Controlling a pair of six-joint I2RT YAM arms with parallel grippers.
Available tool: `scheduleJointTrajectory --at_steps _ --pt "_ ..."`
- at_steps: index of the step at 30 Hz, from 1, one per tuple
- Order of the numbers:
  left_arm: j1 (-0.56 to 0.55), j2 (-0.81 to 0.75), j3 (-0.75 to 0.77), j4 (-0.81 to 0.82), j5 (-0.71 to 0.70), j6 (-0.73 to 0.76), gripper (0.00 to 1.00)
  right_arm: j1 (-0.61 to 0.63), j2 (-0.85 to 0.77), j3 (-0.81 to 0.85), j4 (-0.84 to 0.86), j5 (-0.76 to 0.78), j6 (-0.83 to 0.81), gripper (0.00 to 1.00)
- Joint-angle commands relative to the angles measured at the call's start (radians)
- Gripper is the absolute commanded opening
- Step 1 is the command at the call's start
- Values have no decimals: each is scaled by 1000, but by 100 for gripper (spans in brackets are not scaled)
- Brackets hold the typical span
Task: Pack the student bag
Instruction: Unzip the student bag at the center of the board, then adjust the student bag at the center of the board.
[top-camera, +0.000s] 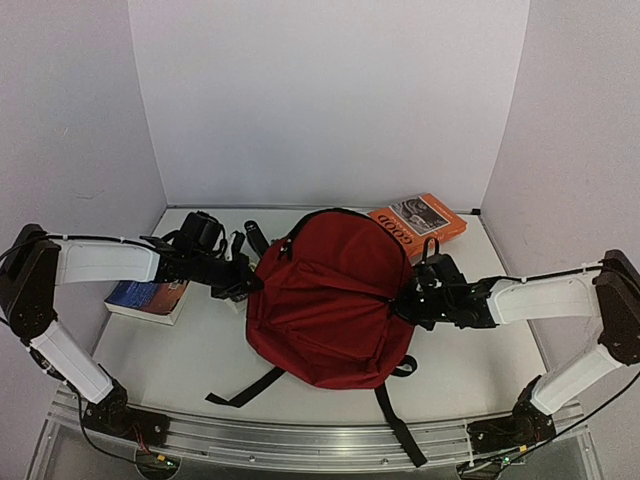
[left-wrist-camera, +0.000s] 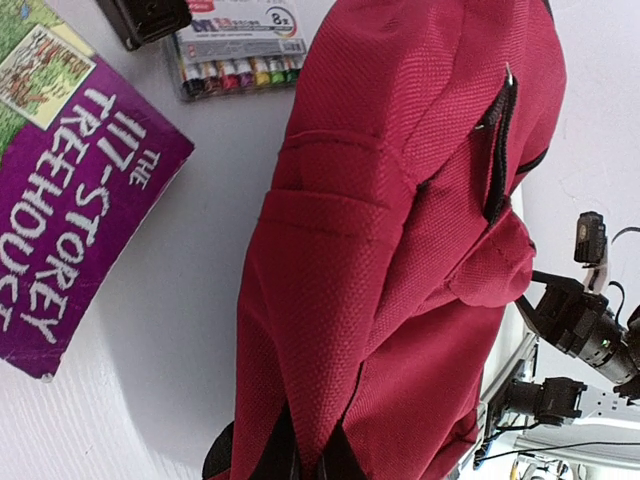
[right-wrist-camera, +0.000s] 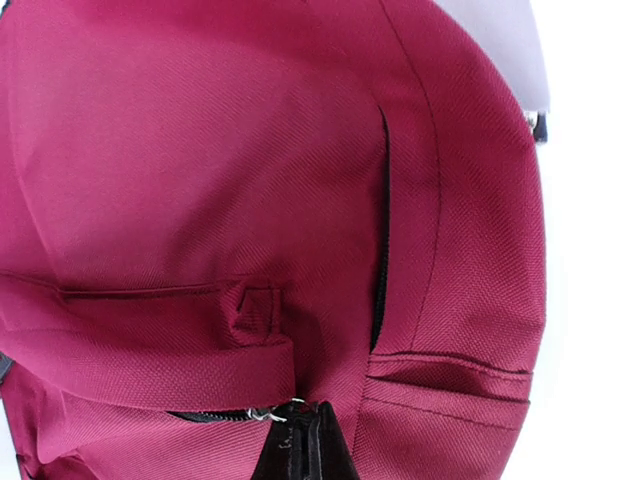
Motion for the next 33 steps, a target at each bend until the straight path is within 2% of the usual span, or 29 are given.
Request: scheduleJointTrajectory --at_steps 1,2,3,6,8,11,17,24,28,33 --pt "30 24 82 -4 19 40 13 -25 -20 30 -62 21 -142 15" --pt "29 14 79 5 26 34 18 -24 -21 41 -64 7 -170 20" --pt "29 -1 69 11 25 25 24 -22 -27 49 -68 -8 -195 30" --pt "27 -67 14 11 -2 -7 47 8 -56 83 -73 -49 -284 52" --pt "27 -124 -42 0 -21 -37 56 42 -60 136 -102 -47 -350 63" --pt "27 -201 -143 3 -24 -111 66 80 -22 215 -162 -21 -414 76" --pt "-15 -254 -294 64 12 -239 76 100 147 384 -258 78 -510 82" --pt "-122 -233 -318 93 -26 -313 82 102 326 516 -288 104 -602 85" --pt "-164 -191 -325 128 -54 -350 83 102 386 546 -290 121 -630 85" --pt "-176 -99 -338 222 -40 -409 75 102 429 588 -289 186 -643 80"
